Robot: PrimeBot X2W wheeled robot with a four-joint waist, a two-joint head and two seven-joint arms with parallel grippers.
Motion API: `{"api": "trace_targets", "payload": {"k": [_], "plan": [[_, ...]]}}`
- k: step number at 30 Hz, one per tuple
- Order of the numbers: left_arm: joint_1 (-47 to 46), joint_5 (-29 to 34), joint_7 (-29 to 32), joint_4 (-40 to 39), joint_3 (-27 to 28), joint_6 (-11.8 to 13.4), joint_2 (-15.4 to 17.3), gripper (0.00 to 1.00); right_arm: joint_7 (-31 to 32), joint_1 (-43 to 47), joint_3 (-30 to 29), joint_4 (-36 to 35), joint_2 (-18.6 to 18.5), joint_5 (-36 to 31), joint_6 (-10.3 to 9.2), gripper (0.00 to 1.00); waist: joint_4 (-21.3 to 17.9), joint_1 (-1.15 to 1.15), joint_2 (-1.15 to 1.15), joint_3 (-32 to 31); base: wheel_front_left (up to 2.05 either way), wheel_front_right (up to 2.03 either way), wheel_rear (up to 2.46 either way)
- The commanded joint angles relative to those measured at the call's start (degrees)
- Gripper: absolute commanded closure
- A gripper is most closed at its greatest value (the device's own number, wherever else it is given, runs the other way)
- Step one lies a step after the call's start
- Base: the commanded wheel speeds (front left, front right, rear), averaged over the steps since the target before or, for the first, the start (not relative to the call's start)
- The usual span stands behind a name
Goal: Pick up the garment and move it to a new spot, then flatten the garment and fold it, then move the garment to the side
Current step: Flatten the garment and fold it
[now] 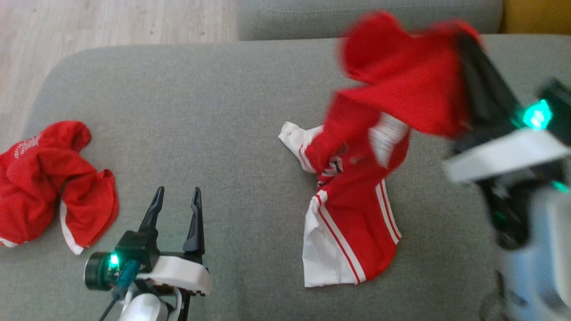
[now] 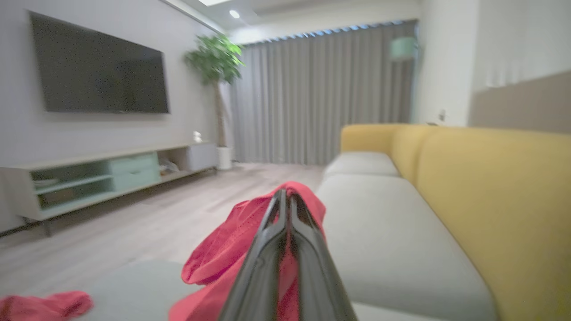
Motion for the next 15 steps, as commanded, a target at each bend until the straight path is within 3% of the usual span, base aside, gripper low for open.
{"api": "trace_targets", "payload": {"k": [1,6,9,10,11,12,15], "plan": [[-2.2,-0.2,-0.6,-1.8,1.9,0.3,0.2,0.00,0.7,3.2,-2.7,-0.6,0.9,-1.0,-0.04,1.00,-0.1,0.00,0.00,0.7,0.00,0.00,0.00],[-3.1,-0.3,-0.8,-1.5,1.7,0.2,0.2,0.00,1.7,14.1,-18.1,5.0,1.0,-1.8,-0.04,1.00,-0.5,0.00,0.00,2.4,0.00,0.00,0.00],[-3.5,-0.3,-0.9,-1.4,1.6,0.2,0.4,0.00,1.5,18.0,-23.7,8.8,1.1,-0.8,-0.04,1.00,-0.8,0.00,0.00,3.2,0.00,0.00,0.00],[-3.6,-0.2,-0.8,-1.4,1.6,0.2,0.5,0.00,0.8,18.6,-24.8,9.9,1.1,-0.4,-0.04,0.96,-0.9,0.00,0.00,3.3,0.00,0.00,0.00],[-3.7,-0.3,-0.8,-1.4,1.6,0.2,0.6,0.00,0.3,19.1,-25.6,11.0,1.1,0.1,-0.04,0.25,-0.9,0.00,0.00,3.4,0.00,0.00,0.00],[-3.8,-0.3,-0.8,-1.4,1.6,0.1,0.7,0.00,-0.5,19.3,-26.0,11.7,1.1,0.4,-0.04,0.00,-1.0,0.00,0.00,3.5,0.00,0.00,0.00],[-4.0,-0.4,-0.8,-1.2,1.7,0.2,1.1,0.00,-3.8,19.4,-26.1,11.8,1.1,1.1,-0.04,0.00,-1.0,0.00,0.00,3.4,0.00,0.00,0.00]]}}
